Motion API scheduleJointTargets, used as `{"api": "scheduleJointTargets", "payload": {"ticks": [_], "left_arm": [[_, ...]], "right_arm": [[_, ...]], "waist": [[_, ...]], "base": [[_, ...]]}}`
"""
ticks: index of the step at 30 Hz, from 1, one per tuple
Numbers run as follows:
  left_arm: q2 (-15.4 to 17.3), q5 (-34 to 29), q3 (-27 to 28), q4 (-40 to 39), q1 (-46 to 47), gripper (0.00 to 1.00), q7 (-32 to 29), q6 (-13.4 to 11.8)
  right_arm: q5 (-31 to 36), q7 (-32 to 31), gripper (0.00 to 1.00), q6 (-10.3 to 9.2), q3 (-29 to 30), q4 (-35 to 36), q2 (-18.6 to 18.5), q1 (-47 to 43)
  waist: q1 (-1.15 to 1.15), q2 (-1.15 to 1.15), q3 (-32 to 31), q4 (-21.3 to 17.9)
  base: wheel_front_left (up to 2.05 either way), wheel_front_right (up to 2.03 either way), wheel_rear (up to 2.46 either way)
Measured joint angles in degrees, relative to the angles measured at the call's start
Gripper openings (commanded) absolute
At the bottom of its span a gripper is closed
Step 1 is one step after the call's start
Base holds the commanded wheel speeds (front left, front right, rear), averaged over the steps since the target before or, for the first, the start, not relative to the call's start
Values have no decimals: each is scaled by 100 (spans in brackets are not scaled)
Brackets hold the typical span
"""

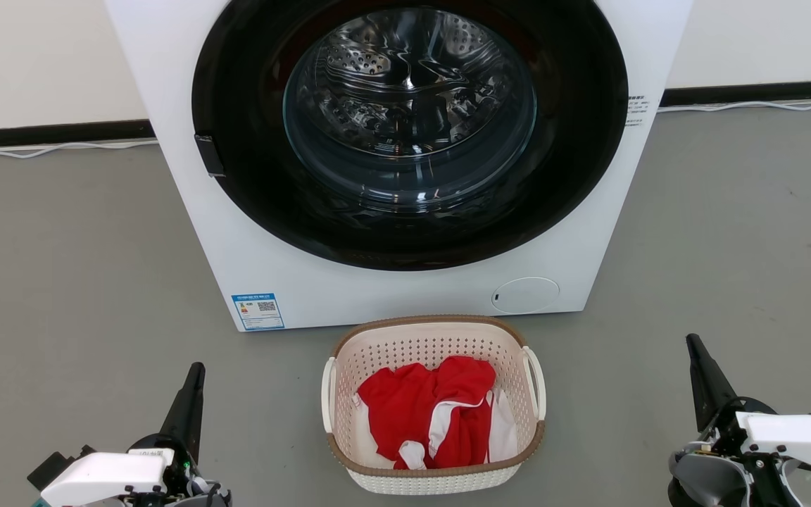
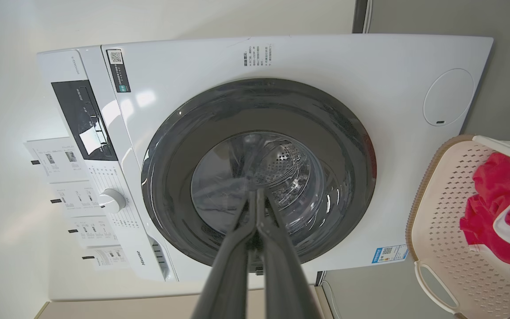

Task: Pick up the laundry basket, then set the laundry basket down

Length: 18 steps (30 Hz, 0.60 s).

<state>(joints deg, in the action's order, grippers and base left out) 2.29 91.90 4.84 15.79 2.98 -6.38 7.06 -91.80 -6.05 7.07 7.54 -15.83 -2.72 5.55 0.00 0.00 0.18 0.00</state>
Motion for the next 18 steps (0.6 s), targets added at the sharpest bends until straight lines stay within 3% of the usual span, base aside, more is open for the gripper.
{"api": "scheduleJointTargets", "payload": {"ticks": [18], "left_arm": [[0, 0, 0, 0, 0, 0, 0, 0]], "right_arm": [[0, 0, 0, 0, 0, 1, 0, 0]], "waist": [[0, 0, 0, 0]], "base": [[0, 0, 0]]}}
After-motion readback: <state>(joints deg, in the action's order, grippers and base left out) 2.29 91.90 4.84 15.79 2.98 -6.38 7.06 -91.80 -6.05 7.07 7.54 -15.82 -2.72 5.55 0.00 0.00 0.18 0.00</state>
